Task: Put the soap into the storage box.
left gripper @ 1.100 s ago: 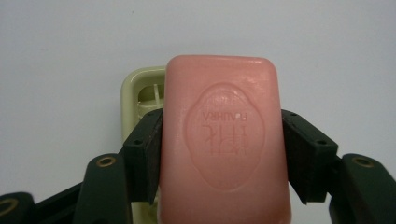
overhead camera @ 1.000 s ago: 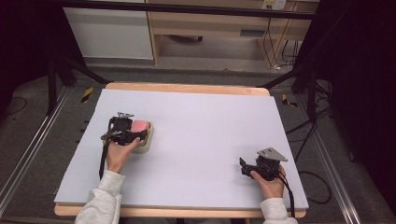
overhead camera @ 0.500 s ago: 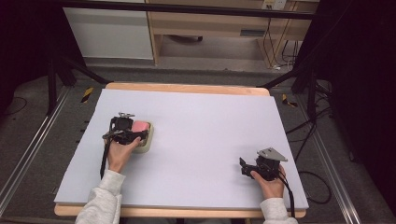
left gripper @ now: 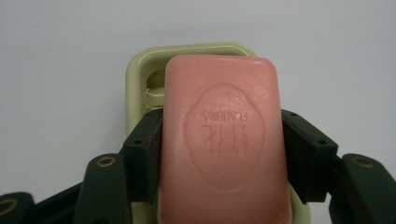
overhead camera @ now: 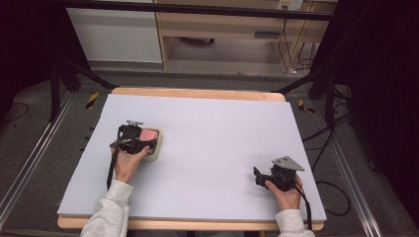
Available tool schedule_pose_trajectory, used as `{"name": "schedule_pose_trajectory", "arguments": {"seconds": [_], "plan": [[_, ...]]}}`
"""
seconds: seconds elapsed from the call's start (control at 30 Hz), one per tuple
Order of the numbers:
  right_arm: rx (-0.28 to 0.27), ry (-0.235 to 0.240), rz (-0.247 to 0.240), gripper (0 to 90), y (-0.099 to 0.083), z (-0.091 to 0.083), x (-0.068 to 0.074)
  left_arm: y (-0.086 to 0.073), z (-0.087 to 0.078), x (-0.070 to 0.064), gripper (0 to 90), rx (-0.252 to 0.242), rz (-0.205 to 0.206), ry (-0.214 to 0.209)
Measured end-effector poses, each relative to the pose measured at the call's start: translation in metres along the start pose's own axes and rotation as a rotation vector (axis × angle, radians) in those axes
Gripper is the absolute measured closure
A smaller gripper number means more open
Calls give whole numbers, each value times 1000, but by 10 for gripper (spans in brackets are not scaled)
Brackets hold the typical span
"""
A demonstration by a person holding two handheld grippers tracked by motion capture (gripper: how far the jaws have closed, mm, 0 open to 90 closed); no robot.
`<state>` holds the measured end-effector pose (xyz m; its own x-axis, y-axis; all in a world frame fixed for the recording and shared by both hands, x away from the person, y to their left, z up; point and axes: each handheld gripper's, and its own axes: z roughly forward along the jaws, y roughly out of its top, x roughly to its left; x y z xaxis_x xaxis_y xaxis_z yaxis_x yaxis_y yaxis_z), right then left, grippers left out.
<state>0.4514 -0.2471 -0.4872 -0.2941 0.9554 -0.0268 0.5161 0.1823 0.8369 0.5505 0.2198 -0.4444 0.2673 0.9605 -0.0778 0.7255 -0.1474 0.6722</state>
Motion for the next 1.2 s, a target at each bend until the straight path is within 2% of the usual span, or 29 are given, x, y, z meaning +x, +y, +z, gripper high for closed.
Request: {"name": "schedule_pose_trajectory", "arguments": {"seconds": [0.6, 0.97, 1.03, 1.07, 1.2], "plan": [[-1, -1, -1, 71, 0, 0, 0, -3, 6, -1, 373, 9, 2, 29], [-1, -1, -3, 71, 0, 0, 0, -4, 5, -1, 368, 6, 14, 29], [-1, 0, -2, 71, 0, 0, 0, -4, 3, -2, 344, -16, 15, 24], [-1, -1, 0, 70, 0, 0, 0, -2, -3, -2, 292, -51, 8, 9], [1, -2, 1, 69, 0, 0, 0, 0, -9, -3, 269, -63, 21, 5]]}}
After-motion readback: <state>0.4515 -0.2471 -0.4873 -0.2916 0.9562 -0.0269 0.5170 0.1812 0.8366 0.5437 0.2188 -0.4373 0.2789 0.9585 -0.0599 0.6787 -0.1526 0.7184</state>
